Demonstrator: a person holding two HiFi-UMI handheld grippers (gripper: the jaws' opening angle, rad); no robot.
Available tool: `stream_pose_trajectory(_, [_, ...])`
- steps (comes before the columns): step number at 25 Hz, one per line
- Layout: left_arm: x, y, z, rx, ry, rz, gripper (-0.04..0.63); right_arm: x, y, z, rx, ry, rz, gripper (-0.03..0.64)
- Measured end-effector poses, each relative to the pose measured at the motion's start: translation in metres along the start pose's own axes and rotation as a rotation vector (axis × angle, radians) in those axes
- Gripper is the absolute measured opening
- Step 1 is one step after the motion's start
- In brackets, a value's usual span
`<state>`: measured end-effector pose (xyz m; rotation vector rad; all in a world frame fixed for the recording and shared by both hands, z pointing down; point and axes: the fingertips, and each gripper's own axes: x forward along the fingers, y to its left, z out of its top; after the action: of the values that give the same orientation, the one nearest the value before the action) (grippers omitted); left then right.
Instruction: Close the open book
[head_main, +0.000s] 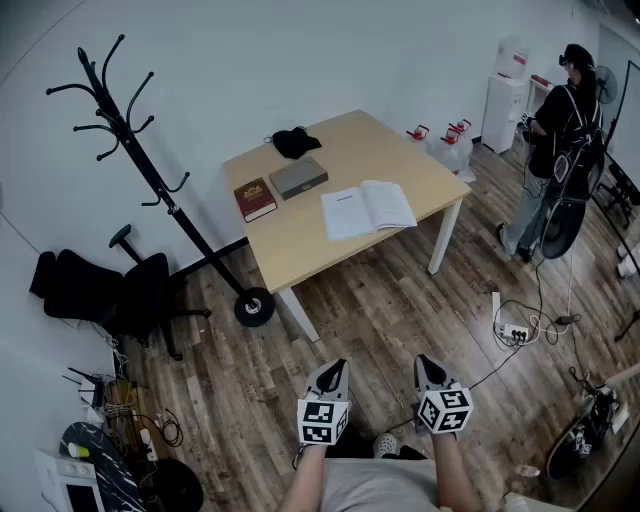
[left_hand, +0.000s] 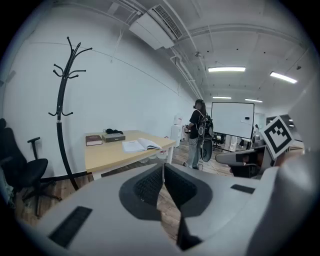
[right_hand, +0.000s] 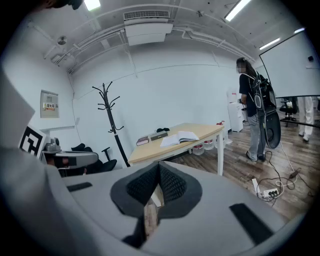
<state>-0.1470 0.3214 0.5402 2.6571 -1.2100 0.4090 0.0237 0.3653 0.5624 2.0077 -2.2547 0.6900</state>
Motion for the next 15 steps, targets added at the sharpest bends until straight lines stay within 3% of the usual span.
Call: stream_pose_trajectory(15, [-0.009,-0.016,0.005,0.006,-0.004,0.008,0.021,-0.017,0.001,0.000,0.006,-0.013,0.027,0.006])
